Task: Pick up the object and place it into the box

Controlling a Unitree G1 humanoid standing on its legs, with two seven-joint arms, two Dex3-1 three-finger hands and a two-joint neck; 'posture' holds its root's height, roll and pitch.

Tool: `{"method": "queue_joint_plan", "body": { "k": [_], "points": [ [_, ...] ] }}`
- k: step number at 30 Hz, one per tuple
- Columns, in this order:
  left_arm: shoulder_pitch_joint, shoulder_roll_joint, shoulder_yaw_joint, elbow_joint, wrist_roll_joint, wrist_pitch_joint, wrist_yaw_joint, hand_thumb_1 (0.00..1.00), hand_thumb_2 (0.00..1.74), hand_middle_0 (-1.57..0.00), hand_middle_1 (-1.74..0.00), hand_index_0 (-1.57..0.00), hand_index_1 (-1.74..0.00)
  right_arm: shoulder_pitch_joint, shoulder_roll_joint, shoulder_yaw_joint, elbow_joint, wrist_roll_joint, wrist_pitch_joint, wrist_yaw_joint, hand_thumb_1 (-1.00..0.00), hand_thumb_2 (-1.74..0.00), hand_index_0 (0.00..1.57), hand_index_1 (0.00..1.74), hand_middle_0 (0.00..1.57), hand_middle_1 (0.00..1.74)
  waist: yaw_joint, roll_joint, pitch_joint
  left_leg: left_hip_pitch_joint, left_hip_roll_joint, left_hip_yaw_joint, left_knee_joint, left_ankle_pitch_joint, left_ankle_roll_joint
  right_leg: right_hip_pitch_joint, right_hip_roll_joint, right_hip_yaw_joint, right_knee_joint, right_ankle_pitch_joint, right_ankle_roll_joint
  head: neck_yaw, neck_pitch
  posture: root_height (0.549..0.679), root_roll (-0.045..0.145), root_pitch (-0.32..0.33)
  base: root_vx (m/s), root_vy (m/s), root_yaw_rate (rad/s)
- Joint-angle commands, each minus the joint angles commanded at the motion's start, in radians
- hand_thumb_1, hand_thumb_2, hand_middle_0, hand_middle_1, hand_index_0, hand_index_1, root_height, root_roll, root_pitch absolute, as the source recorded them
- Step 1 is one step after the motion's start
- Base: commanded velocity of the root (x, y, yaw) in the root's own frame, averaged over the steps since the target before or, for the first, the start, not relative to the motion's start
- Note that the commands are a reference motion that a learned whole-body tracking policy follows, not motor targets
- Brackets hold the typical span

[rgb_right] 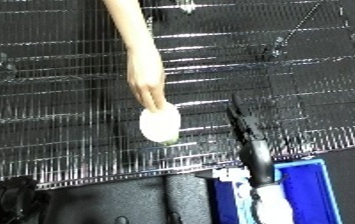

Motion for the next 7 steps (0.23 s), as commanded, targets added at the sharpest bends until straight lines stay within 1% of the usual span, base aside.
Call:
{"method": "queue_joint_plan", "body": {
  "k": [7],
  "points": [
    [0.004,0.004,-0.001,-0.013,-0.002,0.002,0.000,1.00,1.74,-1.57,-1.74,-1.57,-1.74,0.005,-0.002,0.008,0.011,-0.017,0.002,-0.005,0.00,0.00,0.00,0.00,0.00,0.00,0.001,0.000,0.006,-0.002,-0.003,-0.001,0.011,-0.005,0.0019,-0.003,-0.0071,0.000,0.012,-0.003,0.0033,-0.004,-0.003,0.666,0.038,-0.096,0.012,0.018,0.014]
  ]
}}
